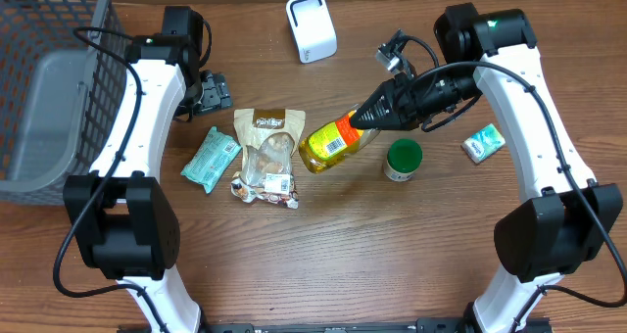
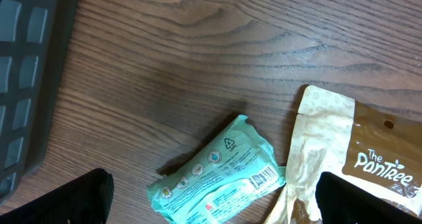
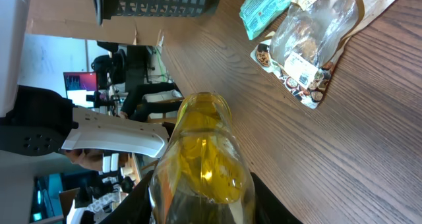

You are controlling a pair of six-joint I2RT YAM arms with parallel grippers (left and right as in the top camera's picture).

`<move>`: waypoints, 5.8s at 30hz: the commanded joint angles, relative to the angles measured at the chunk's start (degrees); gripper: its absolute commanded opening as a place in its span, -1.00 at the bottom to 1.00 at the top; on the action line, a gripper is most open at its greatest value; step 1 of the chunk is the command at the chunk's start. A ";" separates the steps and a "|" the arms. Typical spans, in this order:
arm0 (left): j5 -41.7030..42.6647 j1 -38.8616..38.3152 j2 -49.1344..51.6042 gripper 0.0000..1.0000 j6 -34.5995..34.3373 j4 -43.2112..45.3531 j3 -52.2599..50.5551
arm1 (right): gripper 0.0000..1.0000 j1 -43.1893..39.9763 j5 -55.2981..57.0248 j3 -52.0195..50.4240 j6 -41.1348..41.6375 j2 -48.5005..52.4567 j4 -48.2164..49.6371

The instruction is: Scan the item barcode

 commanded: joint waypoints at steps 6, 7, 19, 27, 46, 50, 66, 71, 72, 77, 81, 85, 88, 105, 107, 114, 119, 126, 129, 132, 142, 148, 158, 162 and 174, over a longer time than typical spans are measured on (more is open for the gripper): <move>-0.76 -0.07 0.44 0.99 0.87 0.02 1.09 | -0.79 -0.22 -3.37 1.51 -1.20 -1.95 0.02; -0.76 -0.07 0.44 1.00 0.87 0.02 1.09 | -0.79 -0.22 -3.37 1.51 -1.20 -1.95 0.02; -0.76 -0.07 0.44 1.00 0.87 0.02 1.09 | -0.78 -0.22 -3.37 1.51 -1.16 -1.95 0.02; -0.76 -0.07 0.44 0.99 0.87 0.02 1.09 | -0.78 -0.20 -3.37 1.51 -1.16 -1.95 0.02; -0.76 -0.07 0.44 1.00 0.87 0.02 1.09 | -0.77 -0.09 -3.34 1.51 -0.98 -1.95 0.02; -0.76 -0.07 0.44 1.00 0.87 0.02 1.09 | -0.77 -0.04 -3.34 1.51 -0.98 -1.95 0.02; -0.76 -0.07 0.44 1.00 0.87 0.02 1.09 | -0.77 0.83 -3.32 1.51 -0.98 -1.95 0.02; -0.76 -0.07 0.44 1.00 0.87 0.02 1.09 | -0.77 1.75 -3.28 1.51 -1.01 -1.95 0.02; -0.76 -0.07 0.44 0.99 0.87 0.02 1.09 | -0.77 1.92 -3.28 1.51 -1.01 -1.95 0.02; -0.76 -0.07 0.44 1.00 0.87 0.02 1.09 | -0.77 3.63 -3.15 1.51 -0.98 -1.95 0.26; -0.76 -0.07 0.44 0.99 0.87 0.02 1.09 | -0.77 5.88 -0.70 1.51 0.59 -1.95 1.11; -0.76 -0.07 0.44 0.99 0.87 0.02 1.09 | -0.78 9.07 9.49 1.51 12.17 -1.95 6.58; -0.76 -0.07 0.44 1.00 0.87 0.02 1.09 | -0.78 11.78 20.63 1.51 22.73 -1.95 11.10; -0.76 -0.07 0.44 1.00 0.87 0.02 1.09 | -0.78 25.00 62.99 1.49 45.42 -0.28 19.15; -0.76 -0.07 0.44 1.00 0.87 0.02 1.09 | -0.77 25.77 63.89 1.49 45.38 0.66 20.46; -0.76 -0.07 0.44 1.00 0.87 0.02 1.09 | -0.74 24.46 64.22 6.19 45.40 0.87 19.45; -0.76 -0.07 0.44 1.00 0.87 0.02 1.09 | -0.78 22.58 64.96 15.39 45.13 0.87 17.51; -0.76 -0.07 0.44 1.00 0.87 0.02 1.09 | -0.78 23.02 78.16 18.51 42.38 1.49 24.13; -0.76 -0.07 0.44 1.00 0.87 0.02 1.09 | -0.78 23.69 84.63 18.51 39.30 2.91 27.98; -0.76 -0.07 0.44 1.00 0.87 0.02 1.09 | -0.78 24.35 89.68 18.51 34.51 5.46 32.79; -0.76 -0.07 0.44 1.00 0.87 0.02 1.09 | -0.80 27.36 103.71 18.49 7.26 17.42 54.40; -0.76 -0.07 0.44 1.00 0.87 0.02 1.09 | -0.80 27.80 109.15 18.47 -10.05 23.93 68.74; -0.76 -0.07 0.44 0.99 0.87 0.02 1.09 | -0.81 27.76 109.24 18.47 -15.61 27.34 79.95; -0.76 -0.07 0.44 1.00 0.87 0.02 1.09 | -0.82 27.76 109.22 18.47 -16.87 27.34 80.94; -0.76 -0.07 0.44 0.99 0.87 0.02 1.09 | -0.83 26.32 107.65 18.47 -16.85 31.06 83.38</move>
